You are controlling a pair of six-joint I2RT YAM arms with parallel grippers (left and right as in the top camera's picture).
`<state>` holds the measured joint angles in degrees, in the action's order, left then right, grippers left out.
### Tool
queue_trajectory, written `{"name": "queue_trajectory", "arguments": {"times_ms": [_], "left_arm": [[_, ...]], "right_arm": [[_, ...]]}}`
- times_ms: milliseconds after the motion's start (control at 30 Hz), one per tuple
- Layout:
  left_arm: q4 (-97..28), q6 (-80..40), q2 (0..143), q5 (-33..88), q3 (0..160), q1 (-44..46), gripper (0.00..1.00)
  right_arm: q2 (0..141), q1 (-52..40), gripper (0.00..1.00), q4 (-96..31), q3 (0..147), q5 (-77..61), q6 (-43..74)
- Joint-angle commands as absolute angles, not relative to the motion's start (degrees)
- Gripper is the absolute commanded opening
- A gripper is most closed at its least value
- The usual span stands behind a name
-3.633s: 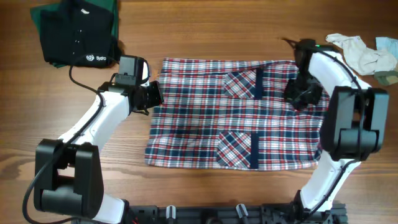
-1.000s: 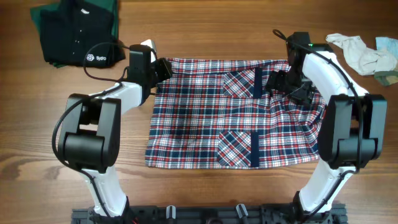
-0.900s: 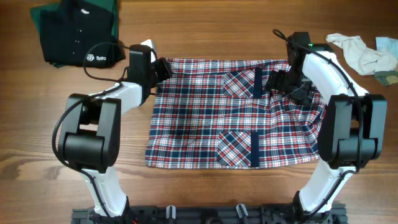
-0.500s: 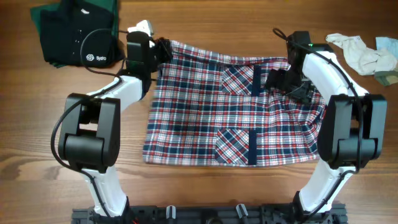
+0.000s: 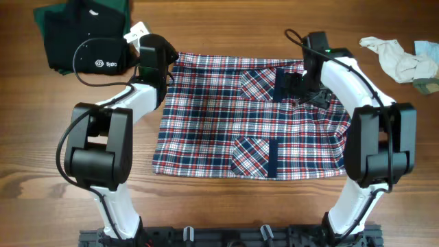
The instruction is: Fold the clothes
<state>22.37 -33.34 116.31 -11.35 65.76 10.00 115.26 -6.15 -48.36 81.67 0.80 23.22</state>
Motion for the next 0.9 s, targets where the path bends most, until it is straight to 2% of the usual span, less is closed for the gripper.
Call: {"name": "queue_trajectory", "arguments": {"times_ms": [0,100,133,167,200,233,300,500,733,867], "left_arm": [[20.49,-26.48,116.49,-3.88,66.72,9.89,0.35],[16.75,-24.77,115.87,4.38,66.72,9.89,0.37],[14.76,-22.46,115.48,7.51,66.72,9.89,0.35],[10.35,-18.63,114.63,11.49,66.72,9.89,0.24],[7.27,-17.34,113.95,12.23,66.72,9.89,0.17],[4.67,-16.86,113.36,12.21,66.72,9.98,0.10],[-0.82,-16.69,112.33,12.21,66.72,10.02,0.04],[-7.18,-16.62,112.05,12.84,66.72,11.75,0.04],[-7.38,-13.67,112.07,13.87,66.72,16.12,0.04],[-7.38,-13.69,112.07,13.87,66.72,16.29,0.04]], "right_arm": [[111.26,-7.81,1.00,-43.62,82.04,-3.25,16.73],[111.11,-8.78,1.00,-38.92,83.33,-10.87,13.08],[111.11,-9.13,0.96,-36.80,83.35,-12.38,13.10],[111.11,-9.80,0.73,-33.76,83.35,-13.96,13.15],[111.13,-10.46,0.34,-31.94,83.35,-13.67,13.72],[111.13,-11.05,0.17,-30.44,83.35,-13.56,13.72],[111.13,-12.73,0.05,-27.00,83.37,-12.38,14.41],[114.30,-16.86,0.04,-20.25,85.06,-5.56,15.59],[123.52,-16.86,0.04,-26.22,94.11,-4.29,13.76],[125.60,-16.80,0.04,-27.05,94.52,-3.75,13.91]]}}
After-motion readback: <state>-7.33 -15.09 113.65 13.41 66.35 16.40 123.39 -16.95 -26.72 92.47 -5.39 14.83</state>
